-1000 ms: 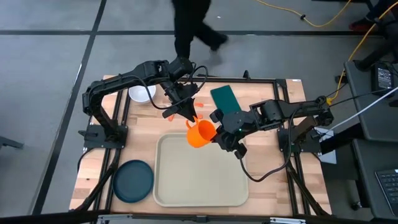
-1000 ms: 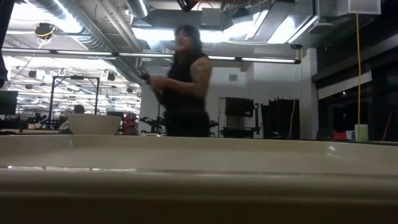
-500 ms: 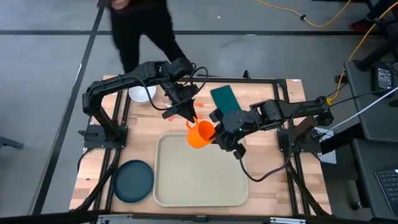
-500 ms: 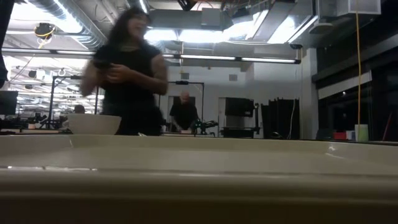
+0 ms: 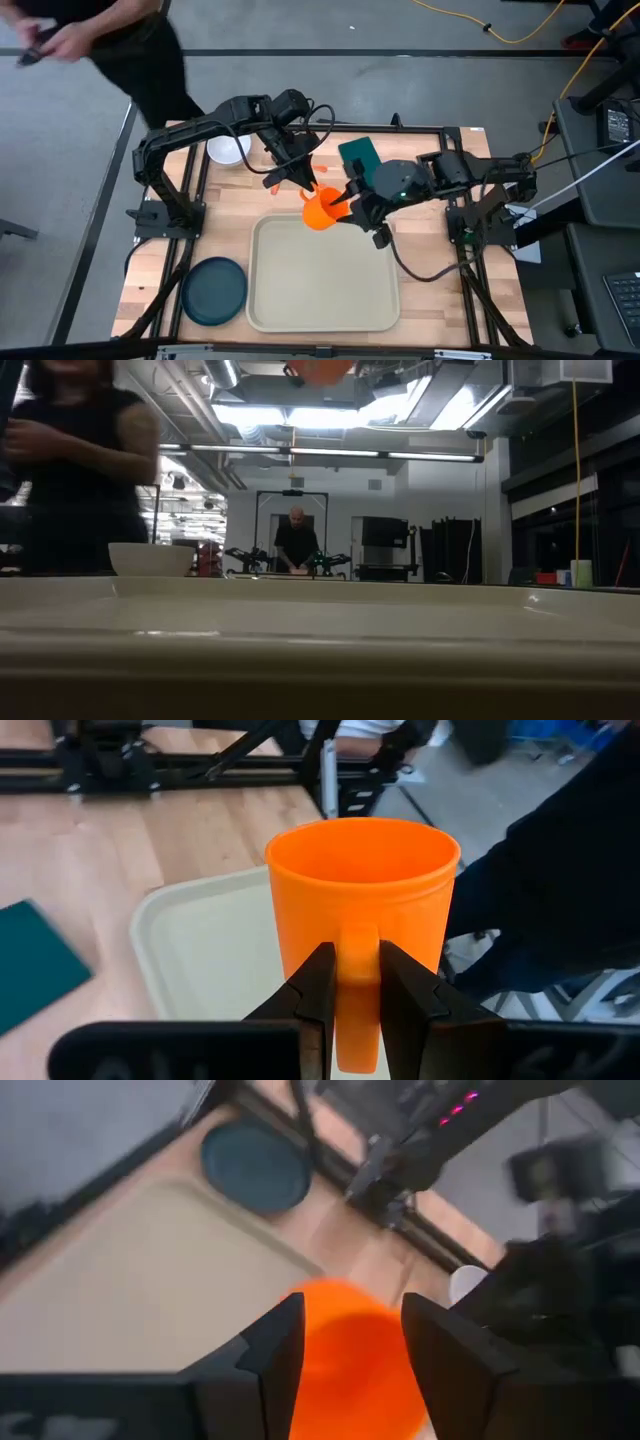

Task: Set up tray
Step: Put the orange mug on the gray serving tray

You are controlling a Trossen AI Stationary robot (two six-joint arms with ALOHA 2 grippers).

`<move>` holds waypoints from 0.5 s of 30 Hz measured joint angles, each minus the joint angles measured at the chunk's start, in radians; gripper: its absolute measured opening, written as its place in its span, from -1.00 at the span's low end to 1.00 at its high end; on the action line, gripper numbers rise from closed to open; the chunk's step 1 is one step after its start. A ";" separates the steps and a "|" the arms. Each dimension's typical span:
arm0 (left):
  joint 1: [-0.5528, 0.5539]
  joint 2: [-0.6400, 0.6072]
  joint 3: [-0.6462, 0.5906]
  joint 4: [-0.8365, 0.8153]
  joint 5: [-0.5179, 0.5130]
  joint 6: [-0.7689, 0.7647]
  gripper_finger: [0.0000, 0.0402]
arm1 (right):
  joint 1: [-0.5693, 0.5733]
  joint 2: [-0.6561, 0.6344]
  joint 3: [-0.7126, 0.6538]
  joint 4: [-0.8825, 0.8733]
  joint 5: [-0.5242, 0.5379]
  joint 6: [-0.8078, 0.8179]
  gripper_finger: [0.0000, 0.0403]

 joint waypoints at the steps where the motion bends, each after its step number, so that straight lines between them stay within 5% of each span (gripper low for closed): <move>1: 0.005 0.000 0.000 -0.014 -0.011 0.008 -0.81 | 0.001 0.000 0.019 0.000 0.015 0.020 -0.14; 15: 0.010 -0.038 -0.033 -0.231 -0.184 0.109 -0.81 | -0.011 -0.001 0.184 -0.061 0.241 0.289 -0.16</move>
